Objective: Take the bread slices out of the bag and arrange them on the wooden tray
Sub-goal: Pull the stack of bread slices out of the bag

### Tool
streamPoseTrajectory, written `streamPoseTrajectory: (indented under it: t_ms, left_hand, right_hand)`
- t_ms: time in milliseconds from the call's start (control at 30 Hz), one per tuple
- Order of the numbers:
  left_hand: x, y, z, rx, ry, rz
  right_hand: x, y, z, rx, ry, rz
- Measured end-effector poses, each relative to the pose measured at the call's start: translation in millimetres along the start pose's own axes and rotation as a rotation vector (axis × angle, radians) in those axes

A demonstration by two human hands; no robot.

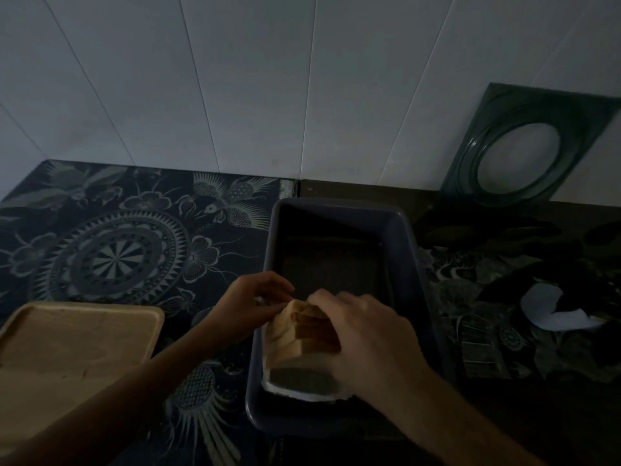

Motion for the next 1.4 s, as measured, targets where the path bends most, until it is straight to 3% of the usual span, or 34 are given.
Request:
streamPoseTrajectory:
  t_ms: [233,467,567,700,1000,1400]
  left_hand:
    - [-14,-7,11,-0.04,0.077,-0.135]
    - [-47,-13,37,0.052,0.142,-0.168]
    - [-79,-15,49,0.135,0.256,0.129]
    - [-102,-23,52,0.064,0.258,0.421]
    - [-84,-22,58,0.011,0.169,0.579]
    - [-14,-66,94,-0.06,-0.006,0.711]
  right_hand:
    - [-13,-59,6,-0.141,-0.102,-0.096]
    - [-46,-102,7,-0.256,-0.149,-0.368]
    - [-61,-107,4,-0.269,-0.147,-0.569]
    - [-79,-101,-3,-0.274,-0.124,-0.813]
    - [-86,-68,-16,-0.175,-0.054,-1.046]
    - [-16,-14,-43,-0.095,0.007,-1.13]
Point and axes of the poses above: each hand's wrist, its own z-axis away from the middle knuckle, its own y-axis out of the palm, x = y × z, the point moved 6 cm from there along -z, towards the middle knuckle, and after that the axes turned 12 degrees about -y, right-handed, at the moved point
